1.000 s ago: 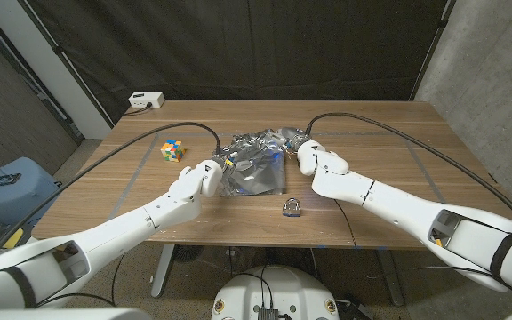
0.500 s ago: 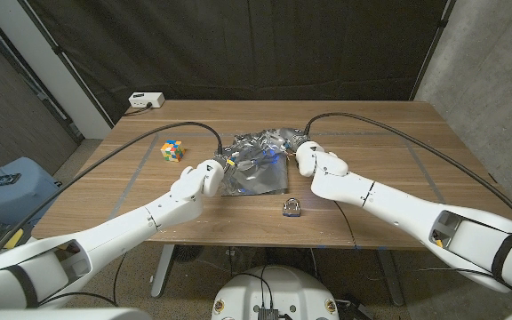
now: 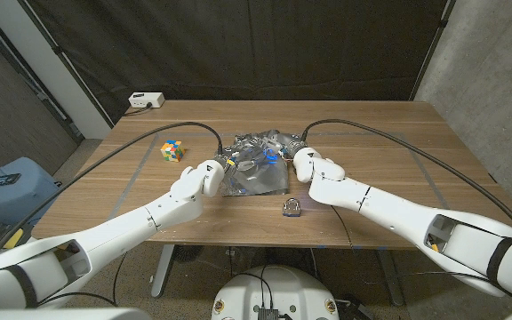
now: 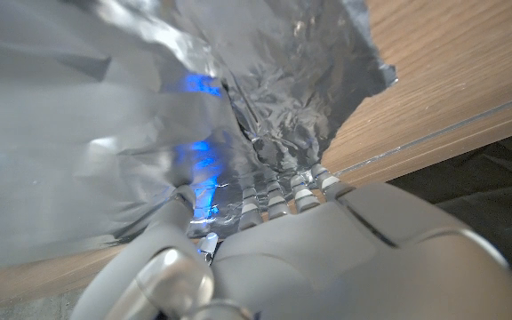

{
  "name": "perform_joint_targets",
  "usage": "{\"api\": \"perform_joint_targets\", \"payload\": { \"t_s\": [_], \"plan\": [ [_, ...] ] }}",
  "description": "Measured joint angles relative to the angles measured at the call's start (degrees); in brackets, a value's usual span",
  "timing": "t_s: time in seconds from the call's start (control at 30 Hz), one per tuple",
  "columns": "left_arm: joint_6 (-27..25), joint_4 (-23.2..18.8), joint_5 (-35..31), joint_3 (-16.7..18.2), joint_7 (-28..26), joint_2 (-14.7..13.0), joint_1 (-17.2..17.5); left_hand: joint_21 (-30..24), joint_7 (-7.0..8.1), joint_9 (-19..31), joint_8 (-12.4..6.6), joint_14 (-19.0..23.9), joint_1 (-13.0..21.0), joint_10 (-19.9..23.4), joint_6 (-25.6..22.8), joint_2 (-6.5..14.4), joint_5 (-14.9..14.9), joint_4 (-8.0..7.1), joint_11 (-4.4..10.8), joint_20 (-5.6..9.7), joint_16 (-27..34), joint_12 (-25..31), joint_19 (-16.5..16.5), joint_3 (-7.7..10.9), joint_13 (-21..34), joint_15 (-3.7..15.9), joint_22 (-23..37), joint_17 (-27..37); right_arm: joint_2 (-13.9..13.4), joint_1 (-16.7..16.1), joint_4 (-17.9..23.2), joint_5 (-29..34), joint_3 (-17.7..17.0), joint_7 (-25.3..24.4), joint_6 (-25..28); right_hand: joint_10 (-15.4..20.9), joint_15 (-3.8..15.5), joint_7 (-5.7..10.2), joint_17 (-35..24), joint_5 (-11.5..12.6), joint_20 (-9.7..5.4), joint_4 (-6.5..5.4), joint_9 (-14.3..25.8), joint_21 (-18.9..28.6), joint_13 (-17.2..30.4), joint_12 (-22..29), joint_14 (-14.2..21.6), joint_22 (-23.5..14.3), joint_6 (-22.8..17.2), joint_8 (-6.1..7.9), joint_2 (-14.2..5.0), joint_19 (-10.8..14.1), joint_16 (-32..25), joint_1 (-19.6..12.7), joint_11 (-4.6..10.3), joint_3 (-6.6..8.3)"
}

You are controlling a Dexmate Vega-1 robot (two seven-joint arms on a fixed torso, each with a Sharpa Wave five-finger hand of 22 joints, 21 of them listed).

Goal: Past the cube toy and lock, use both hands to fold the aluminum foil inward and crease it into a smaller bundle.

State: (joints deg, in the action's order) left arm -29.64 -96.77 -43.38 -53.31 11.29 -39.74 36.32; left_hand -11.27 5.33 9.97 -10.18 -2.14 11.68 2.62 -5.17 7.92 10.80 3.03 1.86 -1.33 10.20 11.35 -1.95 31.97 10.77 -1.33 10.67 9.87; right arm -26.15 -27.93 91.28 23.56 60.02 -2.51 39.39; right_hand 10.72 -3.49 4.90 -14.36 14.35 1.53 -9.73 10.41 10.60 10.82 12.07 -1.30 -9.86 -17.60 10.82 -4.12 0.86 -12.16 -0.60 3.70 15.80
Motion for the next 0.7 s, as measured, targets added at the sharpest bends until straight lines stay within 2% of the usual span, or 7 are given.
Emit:
{"api": "perform_joint_targets", "payload": {
  "t_s": [0.23, 0.7],
  "plan": [
    [-0.03, -0.04, 0.32, 0.01, 0.00, -0.12, 0.02, 0.00, -0.03, 0.00, 0.01, 0.00, 0.00, 0.00, 0.03, 0.00, 0.00, 0.15, 0.00, 0.00, 0.00, -0.08, 0.00, 0.15, 0.01, 0.00, 0.00, 0.00, 0.22, -0.34, -1.28, -0.16, 0.01, -0.83, -1.82, 0.50, 0.21, 0.00, 0.00, 0.00, -0.20, 0.00, 0.00, 0.00, -0.01, 0.00, 0.21, 0.00, 0.00, 0.00, 0.00, -0.20, 0.00, 0.00, -0.50, 0.00],
    [-0.19, 0.34, 0.97, 0.05, -0.44, 0.08, -0.09, 0.00, -0.04, 0.03, 0.11, 0.00, 0.00, 0.04, 0.04, 0.00, 0.00, 0.37, -0.05, 0.00, 0.00, 0.12, 0.00, 0.37, 0.05, 0.00, -0.32, 0.01, -0.08, -1.40, -1.78, 0.26, 0.15, -1.13, -2.95, 1.12, 0.47, -0.09, 0.28, 0.00, -0.51, 0.00, 0.00, 0.00, -0.04, 0.01, 0.47, -0.01, -0.94, 0.44, 0.00, -0.50, 0.00, 0.00, 0.12, 0.00]
  ]
}}
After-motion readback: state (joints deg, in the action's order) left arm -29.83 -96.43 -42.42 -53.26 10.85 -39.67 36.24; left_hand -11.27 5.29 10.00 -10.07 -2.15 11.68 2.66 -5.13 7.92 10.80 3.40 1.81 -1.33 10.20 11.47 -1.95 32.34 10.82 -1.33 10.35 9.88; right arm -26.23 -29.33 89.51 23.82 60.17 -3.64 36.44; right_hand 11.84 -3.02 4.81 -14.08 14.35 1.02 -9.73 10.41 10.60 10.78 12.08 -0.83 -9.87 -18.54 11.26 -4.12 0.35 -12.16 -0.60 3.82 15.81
